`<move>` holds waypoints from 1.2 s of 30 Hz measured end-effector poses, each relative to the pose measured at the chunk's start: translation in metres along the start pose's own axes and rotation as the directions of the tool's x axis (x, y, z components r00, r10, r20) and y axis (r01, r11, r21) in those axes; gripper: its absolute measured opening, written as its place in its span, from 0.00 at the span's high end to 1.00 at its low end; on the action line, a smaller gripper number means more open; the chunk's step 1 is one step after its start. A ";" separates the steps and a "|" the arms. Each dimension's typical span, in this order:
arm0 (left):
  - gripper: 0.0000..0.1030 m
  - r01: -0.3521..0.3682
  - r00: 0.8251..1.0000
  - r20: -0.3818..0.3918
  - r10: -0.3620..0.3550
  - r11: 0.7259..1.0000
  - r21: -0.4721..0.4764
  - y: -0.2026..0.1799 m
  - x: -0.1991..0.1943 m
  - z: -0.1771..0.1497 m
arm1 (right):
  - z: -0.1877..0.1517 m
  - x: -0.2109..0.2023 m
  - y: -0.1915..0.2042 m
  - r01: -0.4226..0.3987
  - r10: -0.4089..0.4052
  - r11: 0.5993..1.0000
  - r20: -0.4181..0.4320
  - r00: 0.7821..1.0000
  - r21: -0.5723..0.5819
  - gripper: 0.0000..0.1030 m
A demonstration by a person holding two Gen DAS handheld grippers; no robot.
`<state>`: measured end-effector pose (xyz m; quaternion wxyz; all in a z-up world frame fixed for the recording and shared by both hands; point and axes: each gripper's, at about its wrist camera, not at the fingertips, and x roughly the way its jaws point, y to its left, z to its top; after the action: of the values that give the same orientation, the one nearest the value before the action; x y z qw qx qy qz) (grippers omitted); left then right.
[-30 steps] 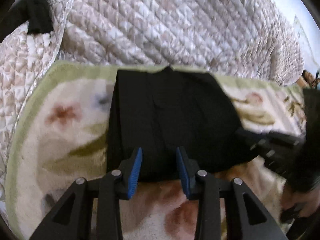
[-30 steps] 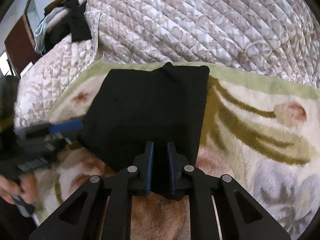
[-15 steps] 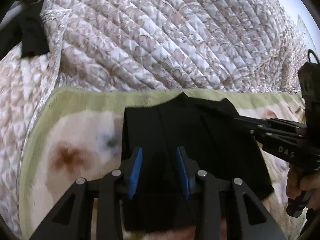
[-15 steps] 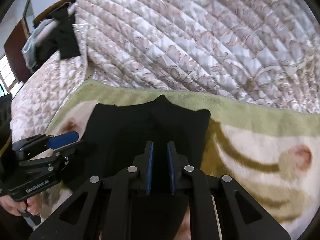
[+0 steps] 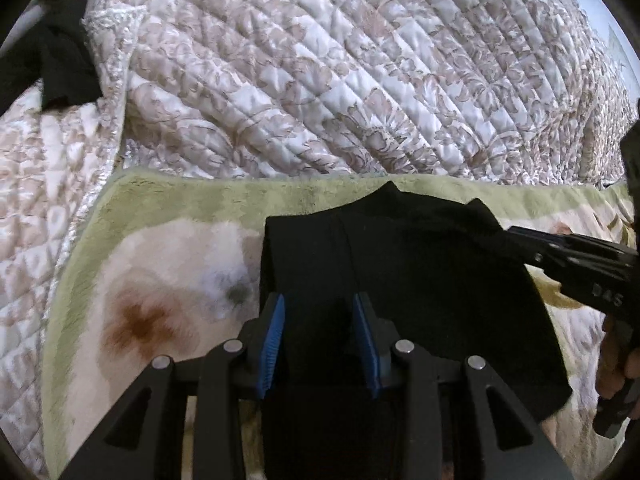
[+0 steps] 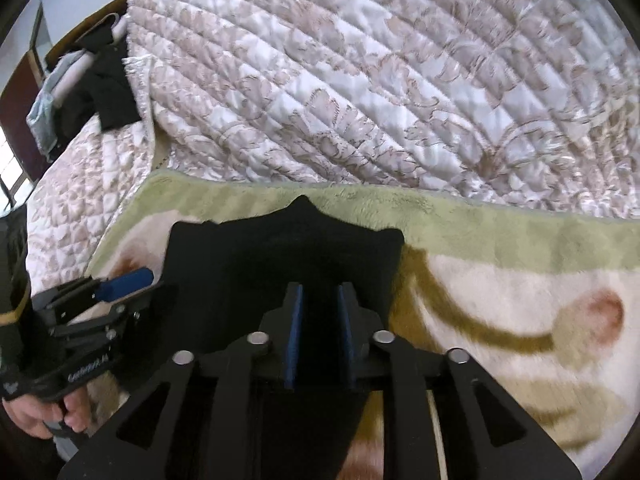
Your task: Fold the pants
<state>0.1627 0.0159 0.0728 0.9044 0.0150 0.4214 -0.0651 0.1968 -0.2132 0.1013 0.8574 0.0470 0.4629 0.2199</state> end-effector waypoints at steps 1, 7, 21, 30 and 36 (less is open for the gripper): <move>0.63 -0.001 1.000 0.004 0.001 1.000 0.000 -0.002 -0.007 -0.002 | -0.003 -0.005 0.002 0.000 0.000 1.000 0.003 1.000 -0.004 0.77; 0.63 0.001 1.000 0.031 0.000 1.000 -0.022 -0.016 -0.057 -0.025 | -0.040 -0.058 0.024 -0.014 0.014 1.000 0.005 1.000 -0.028 0.74; 0.59 -0.017 0.995 -0.096 0.009 0.997 -0.080 -0.033 -0.063 -0.128 | -0.142 -0.067 0.057 0.055 -0.070 0.991 -0.115 0.991 -0.125 0.62; 0.55 -0.020 0.997 -0.073 0.015 0.998 -0.064 -0.034 -0.063 -0.133 | -0.145 -0.059 0.047 0.066 -0.077 0.993 -0.113 0.991 -0.096 0.55; 0.54 -0.009 0.997 -0.072 0.004 0.997 -0.077 -0.034 -0.062 -0.132 | -0.146 -0.059 0.046 0.068 -0.078 0.993 -0.106 0.991 -0.100 0.53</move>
<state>0.0190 -0.0007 0.0361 0.8887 -0.0163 0.4560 -0.0452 0.0348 -0.2146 0.0774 0.8395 -0.0236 0.4994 0.2129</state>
